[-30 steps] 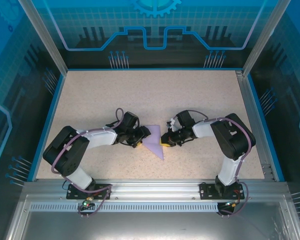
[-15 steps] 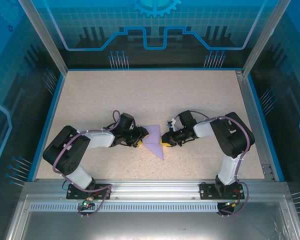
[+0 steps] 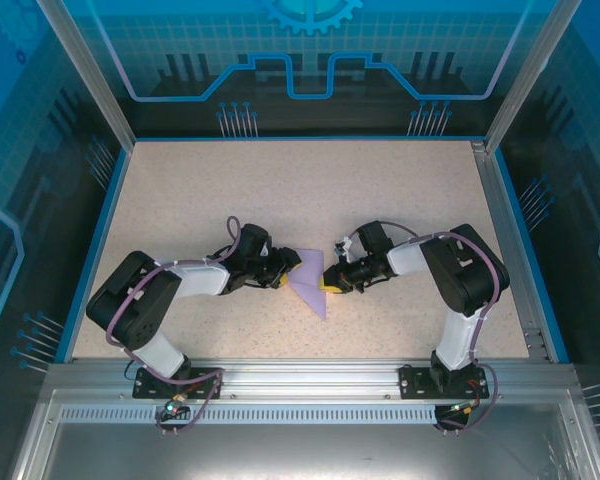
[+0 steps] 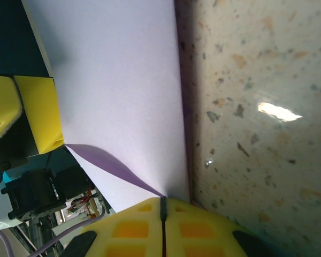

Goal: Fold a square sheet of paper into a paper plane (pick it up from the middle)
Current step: Fold the wing for the fifth time at the center of the table.

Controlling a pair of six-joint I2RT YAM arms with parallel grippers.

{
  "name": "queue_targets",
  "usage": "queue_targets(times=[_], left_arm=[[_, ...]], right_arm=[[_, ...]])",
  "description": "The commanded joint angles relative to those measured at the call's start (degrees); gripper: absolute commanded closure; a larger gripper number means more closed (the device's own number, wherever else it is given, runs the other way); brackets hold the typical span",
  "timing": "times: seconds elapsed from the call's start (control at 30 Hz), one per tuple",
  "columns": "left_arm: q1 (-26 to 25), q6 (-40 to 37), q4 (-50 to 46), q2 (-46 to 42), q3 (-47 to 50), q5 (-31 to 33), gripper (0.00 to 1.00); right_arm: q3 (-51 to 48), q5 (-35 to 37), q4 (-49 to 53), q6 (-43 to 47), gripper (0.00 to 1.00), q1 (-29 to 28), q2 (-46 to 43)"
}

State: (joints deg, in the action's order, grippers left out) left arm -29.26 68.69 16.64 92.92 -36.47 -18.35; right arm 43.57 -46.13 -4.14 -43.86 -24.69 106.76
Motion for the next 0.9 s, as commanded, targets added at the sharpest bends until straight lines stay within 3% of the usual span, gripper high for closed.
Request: queue_targets(times=[0.0,0.4,0.73,0.87], left_arm=[[-0.1,-1.0,1.6,-0.7,0.0,-1.5,0.51],[1.1,-0.6,7.1,3.2,-0.6,-4.6,0.52],[2.7,-2.2,2.1,3.5,-1.9,-5.3,0.46],[3.0,-3.2,1.3,4.3,-2.5,-6.0,0.51]], right_arm=[[-1.3,11.1,5.4,0.9,0.93,1.5,4.3],[0.3,13.2,9.0,3.1,0.92,1.5,4.3],[0.2,13.8,9.9,3.7,0.92,1.6,3.8],[0.1,13.6,9.6,3.8,0.92,1.6,4.0]])
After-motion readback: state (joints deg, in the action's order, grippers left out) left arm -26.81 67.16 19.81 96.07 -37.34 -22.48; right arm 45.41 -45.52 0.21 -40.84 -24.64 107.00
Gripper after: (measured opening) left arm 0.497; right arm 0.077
